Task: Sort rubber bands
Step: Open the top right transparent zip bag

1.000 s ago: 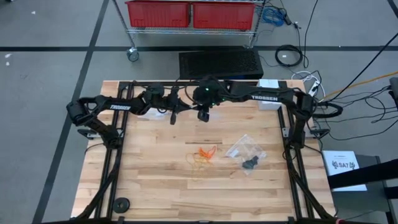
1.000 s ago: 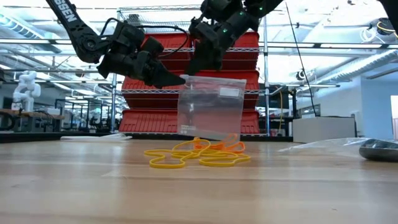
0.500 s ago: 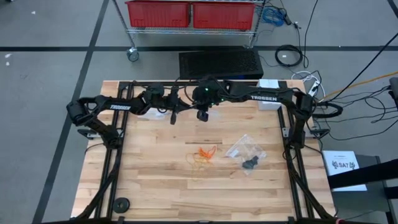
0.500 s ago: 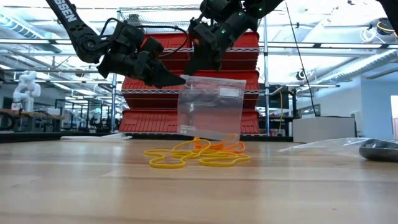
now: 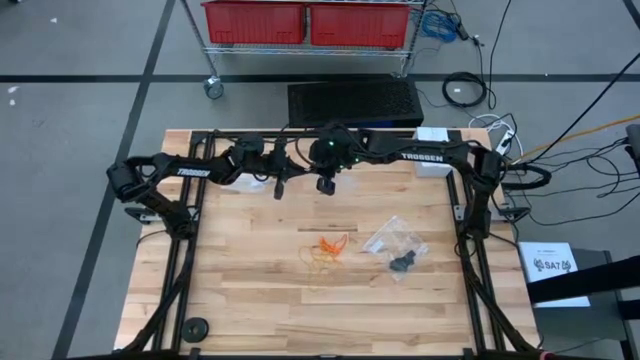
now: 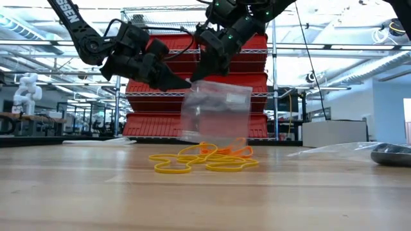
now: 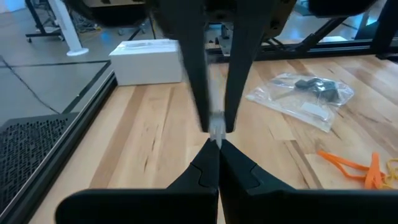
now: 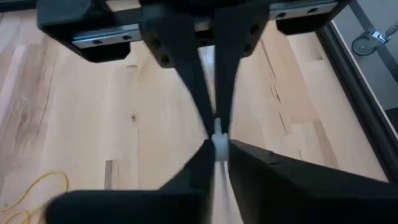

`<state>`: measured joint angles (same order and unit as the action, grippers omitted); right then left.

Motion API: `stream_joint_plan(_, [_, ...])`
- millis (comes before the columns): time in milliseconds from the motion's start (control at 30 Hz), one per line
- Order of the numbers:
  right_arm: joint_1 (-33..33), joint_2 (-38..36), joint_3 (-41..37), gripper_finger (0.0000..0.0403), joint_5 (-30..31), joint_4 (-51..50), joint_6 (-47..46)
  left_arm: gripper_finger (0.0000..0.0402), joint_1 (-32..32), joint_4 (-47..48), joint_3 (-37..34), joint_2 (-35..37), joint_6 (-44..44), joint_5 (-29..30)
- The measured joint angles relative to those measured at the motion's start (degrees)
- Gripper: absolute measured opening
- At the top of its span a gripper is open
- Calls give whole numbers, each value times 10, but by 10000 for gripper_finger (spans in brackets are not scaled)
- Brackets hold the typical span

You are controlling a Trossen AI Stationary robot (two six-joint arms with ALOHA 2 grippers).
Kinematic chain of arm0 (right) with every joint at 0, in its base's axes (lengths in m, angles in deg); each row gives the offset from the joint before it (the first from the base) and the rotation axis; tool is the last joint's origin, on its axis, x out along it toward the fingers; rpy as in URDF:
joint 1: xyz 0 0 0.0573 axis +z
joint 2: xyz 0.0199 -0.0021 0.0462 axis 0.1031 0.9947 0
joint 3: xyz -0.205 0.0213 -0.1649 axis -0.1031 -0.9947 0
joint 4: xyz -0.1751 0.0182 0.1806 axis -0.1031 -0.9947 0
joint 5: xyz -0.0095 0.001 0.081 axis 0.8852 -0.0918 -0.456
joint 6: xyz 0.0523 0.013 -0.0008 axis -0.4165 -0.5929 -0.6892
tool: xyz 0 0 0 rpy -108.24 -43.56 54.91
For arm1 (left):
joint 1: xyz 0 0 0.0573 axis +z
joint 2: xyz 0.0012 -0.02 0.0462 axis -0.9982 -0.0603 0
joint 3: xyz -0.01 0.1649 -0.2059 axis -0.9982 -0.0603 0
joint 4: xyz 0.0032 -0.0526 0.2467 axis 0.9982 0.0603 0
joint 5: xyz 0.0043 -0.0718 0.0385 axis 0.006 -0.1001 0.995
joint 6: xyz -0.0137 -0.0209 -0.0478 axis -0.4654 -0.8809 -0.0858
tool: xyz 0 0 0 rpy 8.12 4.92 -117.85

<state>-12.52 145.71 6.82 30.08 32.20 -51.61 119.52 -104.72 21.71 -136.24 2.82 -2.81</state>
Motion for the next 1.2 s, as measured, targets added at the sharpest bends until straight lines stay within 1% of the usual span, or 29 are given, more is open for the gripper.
stream_joint_plan(67, [0, 0, 0, 10, 3, -1, 4, 0, 0, 0, 0, 0, 0, 3])
stream_joint_plan(233, [0, -3, 0, 14, 7, -18, 4, 0, 5, -2, 0, 0, -1, 4])
stream_joint_plan(367, [0, -15, 0, 7, 31, -62, 7, 0, 12, -3, 0, 0, -1, 4])
stream_joint_plan(500, [0, -31, 0, 5, 40, -108, 7, 0, 17, -5, 0, 0, -7, 4])
stream_joint_plan(633, [0, -44, 0, 4, 63, -167, 3, 0, 21, -4, 0, 0, -14, 4])
stream_joint_plan(967, [0, -48, 0, 3, 67, -291, -17, 0, 23, -1, 0, 0, -15, 4])
stream_joint_plan(1100, [0, -48, 0, 3, 86, -337, -21, 0, 23, 0, 0, 0, -15, 4])
stream_joint_plan(1200, [0, -48, 1, 4, 89, -355, -31, 0, 23, -1, 0, 0, -15, 2])
